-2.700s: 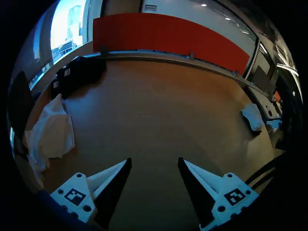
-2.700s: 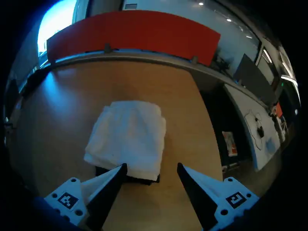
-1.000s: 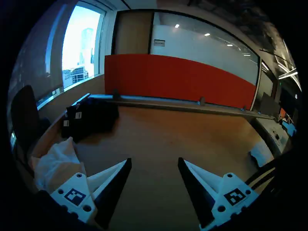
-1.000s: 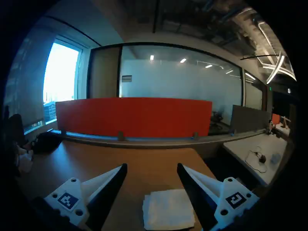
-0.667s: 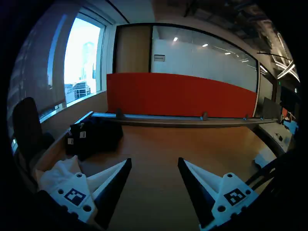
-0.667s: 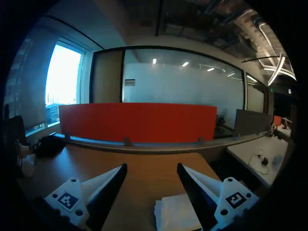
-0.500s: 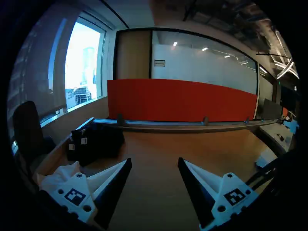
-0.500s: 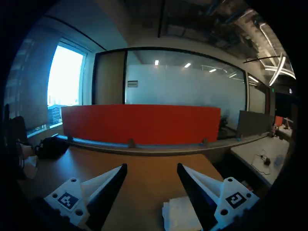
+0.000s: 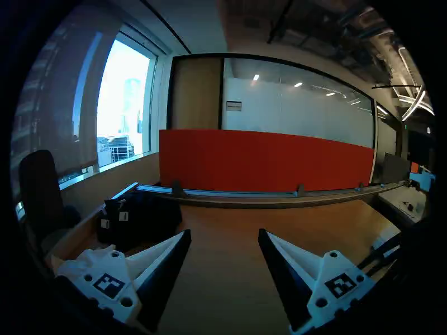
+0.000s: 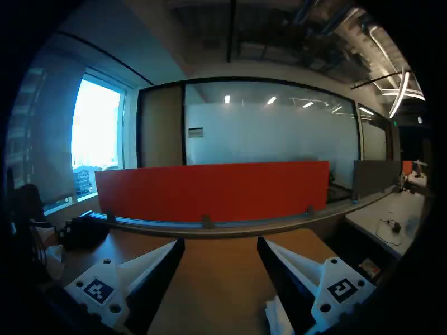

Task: Fold towel

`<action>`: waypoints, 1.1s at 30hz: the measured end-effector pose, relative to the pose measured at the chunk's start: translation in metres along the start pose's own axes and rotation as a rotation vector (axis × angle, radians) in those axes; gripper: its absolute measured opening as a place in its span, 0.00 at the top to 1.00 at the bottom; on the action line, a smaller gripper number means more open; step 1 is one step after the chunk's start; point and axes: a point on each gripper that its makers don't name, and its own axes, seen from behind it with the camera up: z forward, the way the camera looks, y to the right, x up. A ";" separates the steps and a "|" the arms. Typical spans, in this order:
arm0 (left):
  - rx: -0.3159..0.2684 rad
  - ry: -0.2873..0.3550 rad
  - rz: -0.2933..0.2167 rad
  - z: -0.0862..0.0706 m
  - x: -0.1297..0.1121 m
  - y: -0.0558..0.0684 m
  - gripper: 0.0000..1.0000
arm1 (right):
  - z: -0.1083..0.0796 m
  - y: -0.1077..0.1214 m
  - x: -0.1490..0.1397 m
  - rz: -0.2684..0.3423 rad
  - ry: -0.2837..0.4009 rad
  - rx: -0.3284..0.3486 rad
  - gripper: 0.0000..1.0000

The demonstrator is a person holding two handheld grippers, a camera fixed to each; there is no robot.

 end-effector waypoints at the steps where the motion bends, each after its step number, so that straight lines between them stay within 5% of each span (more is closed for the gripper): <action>1: -0.001 0.003 0.000 0.000 0.000 0.000 0.11 | 0.001 -0.002 0.000 0.001 -0.001 0.001 0.00; 23: -0.030 0.126 0.090 -0.004 0.017 0.006 0.11 | 0.005 -0.040 0.019 0.008 -0.022 0.086 0.00; 33: 0.000 0.146 0.065 -0.006 -0.005 -0.010 0.11 | 0.001 -0.042 0.021 -0.009 -0.042 0.079 0.00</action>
